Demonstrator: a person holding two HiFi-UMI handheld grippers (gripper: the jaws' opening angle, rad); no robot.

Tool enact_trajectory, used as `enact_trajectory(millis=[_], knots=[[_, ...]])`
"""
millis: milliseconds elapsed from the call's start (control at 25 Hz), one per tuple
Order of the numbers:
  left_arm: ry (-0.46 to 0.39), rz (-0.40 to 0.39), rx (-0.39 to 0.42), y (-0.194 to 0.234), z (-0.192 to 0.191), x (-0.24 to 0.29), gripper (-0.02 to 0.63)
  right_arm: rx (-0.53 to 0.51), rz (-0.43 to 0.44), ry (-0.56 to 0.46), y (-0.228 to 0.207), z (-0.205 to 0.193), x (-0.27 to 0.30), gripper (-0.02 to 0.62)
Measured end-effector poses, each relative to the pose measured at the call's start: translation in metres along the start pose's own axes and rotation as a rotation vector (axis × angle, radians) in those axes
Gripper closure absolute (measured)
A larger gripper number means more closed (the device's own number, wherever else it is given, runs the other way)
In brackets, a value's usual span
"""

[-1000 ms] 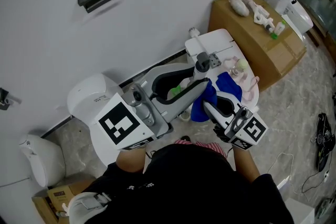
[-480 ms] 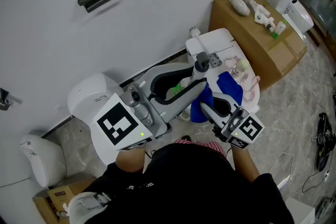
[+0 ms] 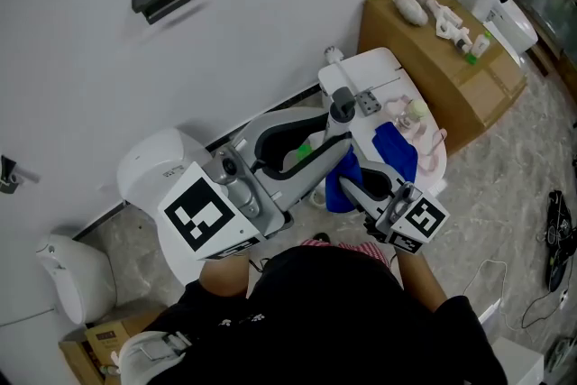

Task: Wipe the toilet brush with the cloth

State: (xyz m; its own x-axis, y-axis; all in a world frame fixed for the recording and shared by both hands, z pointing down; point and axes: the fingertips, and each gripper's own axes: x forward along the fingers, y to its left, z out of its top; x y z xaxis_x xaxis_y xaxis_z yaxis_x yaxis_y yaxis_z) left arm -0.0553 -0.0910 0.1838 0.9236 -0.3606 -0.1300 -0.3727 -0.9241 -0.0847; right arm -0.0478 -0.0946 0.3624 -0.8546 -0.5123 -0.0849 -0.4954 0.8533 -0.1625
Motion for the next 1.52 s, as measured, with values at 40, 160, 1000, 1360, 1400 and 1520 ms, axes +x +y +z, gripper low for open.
enact_trajectory(millis=[40,160,1000,1360,1400,1520], knots=[[0.002,-0.002,0.000,-0.001,0.000,0.000,0.515,0.000,0.002,0.000,0.001,-0.001,0.000,0.532],[-0.007,-0.008,0.011,-0.002,0.001,0.001,0.515,0.003,0.004,0.015,0.002,-0.007,0.000,0.532],[0.002,-0.022,0.010,-0.019,0.006,-0.002,0.515,0.037,-0.001,0.086,0.006,-0.032,-0.005,0.532],[-0.005,-0.035,0.000,-0.020,0.009,-0.001,0.515,0.053,-0.020,0.144,0.003,-0.049,-0.007,0.532],[-0.006,-0.035,-0.001,-0.020,0.009,-0.001,0.515,0.052,-0.017,0.149,0.003,-0.051,-0.007,0.532],[-0.009,-0.038,0.005,-0.020,0.010,0.000,0.515,0.056,-0.020,0.161,0.003,-0.055,-0.005,0.532]])
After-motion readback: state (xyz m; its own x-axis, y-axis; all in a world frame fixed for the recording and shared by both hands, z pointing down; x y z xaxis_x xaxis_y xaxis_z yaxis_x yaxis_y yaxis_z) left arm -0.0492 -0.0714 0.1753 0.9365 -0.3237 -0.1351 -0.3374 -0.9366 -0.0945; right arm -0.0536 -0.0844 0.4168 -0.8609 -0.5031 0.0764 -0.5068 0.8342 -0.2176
